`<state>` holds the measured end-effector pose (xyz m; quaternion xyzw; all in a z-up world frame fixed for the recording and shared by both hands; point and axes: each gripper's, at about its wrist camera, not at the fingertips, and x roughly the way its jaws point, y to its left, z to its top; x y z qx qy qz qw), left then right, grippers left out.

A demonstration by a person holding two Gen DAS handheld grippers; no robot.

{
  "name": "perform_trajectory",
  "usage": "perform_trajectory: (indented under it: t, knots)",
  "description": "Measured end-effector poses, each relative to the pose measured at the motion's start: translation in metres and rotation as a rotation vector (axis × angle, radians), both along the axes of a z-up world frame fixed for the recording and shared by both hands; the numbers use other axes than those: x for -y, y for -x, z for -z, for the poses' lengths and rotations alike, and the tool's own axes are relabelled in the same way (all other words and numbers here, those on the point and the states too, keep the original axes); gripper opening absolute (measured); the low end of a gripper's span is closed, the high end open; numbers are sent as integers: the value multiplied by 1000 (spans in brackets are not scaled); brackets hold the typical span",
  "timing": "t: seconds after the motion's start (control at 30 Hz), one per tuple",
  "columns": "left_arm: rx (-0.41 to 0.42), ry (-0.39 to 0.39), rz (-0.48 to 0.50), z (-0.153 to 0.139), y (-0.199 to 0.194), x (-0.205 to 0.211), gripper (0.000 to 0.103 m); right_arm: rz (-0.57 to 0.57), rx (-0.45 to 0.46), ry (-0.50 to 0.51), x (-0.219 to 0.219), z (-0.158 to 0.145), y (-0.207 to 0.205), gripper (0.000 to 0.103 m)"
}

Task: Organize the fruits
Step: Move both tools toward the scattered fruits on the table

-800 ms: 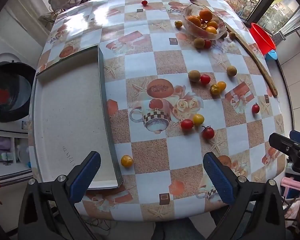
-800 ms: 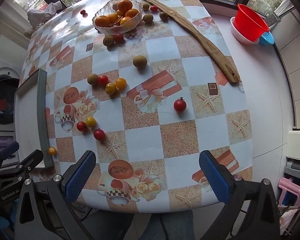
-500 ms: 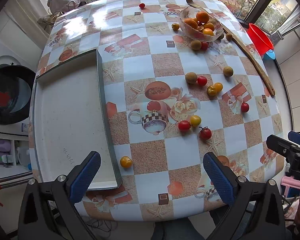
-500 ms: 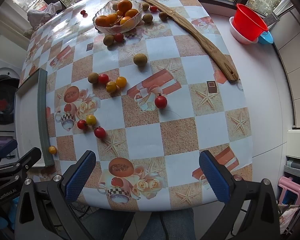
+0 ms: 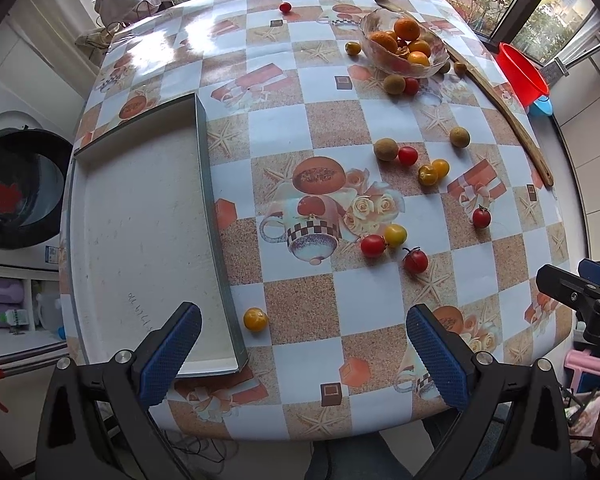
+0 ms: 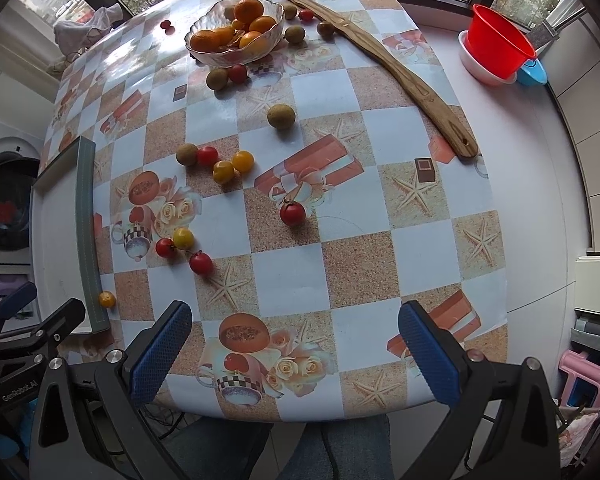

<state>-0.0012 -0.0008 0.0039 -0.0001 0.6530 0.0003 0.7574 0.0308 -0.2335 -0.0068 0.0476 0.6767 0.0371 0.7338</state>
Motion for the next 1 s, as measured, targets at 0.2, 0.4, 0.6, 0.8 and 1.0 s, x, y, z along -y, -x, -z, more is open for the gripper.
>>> perform_trajectory:
  t: [0.2,0.4,0.6,0.8,1.0]
  knots:
    - [-9,-4,1,2,0,0,103,2,-2,2,1,0,-1,103]
    - [-8,-11,0,2,0,1,103,11,-3,4,-2,3,0,103]
    - [-9,-36,5,7,-3,2,103,8,-13,-2,-1,6,-3,103]
    - [-36,-92,13,7,-5,2,103,10,-18,-3,-1,7,-3,103]
    - [-33,-74,29,13,-19,0,103,28,-28,-3,0,17,-4,103]
